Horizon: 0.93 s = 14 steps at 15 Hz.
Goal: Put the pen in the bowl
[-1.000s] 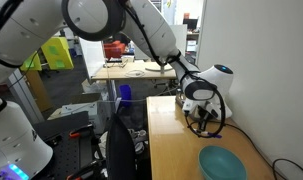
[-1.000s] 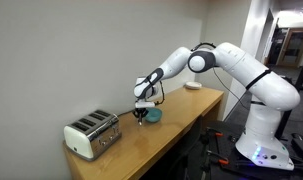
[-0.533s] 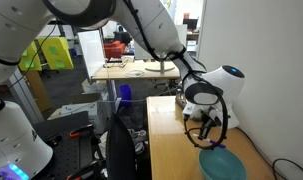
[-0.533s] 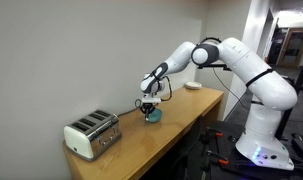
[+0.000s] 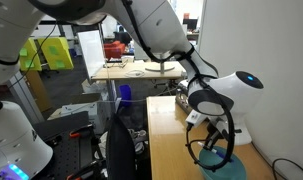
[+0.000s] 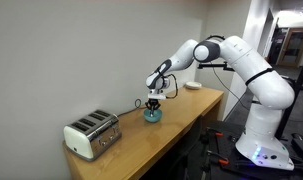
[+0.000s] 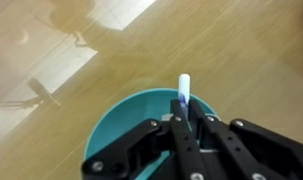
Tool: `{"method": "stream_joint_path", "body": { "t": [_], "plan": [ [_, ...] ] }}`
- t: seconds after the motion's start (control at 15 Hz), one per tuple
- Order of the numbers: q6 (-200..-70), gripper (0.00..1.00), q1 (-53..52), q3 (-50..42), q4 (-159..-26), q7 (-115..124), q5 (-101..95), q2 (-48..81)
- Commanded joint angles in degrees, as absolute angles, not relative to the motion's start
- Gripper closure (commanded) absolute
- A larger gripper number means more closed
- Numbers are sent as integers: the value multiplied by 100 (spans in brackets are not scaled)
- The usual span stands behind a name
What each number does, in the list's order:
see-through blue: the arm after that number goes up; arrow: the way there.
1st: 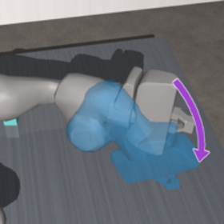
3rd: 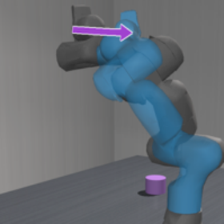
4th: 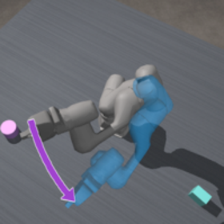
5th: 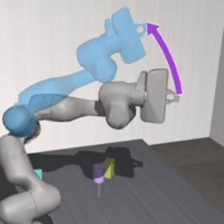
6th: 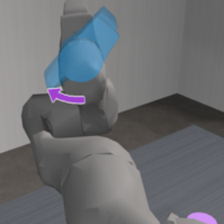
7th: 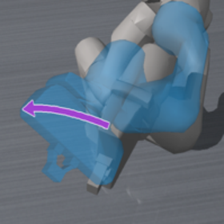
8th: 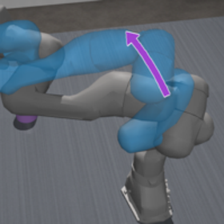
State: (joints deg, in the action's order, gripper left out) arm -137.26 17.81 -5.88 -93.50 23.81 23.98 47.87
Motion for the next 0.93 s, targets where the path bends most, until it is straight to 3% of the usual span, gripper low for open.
{"method": "stream_joint_path", "body": {
  "t": [0.0,0.07,0.13,0.27,0.67,0.87],
  "plan": [
    [-13565,86,1859,-647,-9443,2273,2558,4629],
    [-13565,61,1885,-650,-9436,2267,2555,4620],
    [-13536,61,1859,-691,-9439,2265,2475,4601],
    [-13476,50,1746,-754,-9487,2260,2315,4520],
    [-13638,4,1057,-1102,-10048,2409,1584,3830],
    [-13733,0,651,-1369,-10451,2585,1044,3394]
  ]
}}
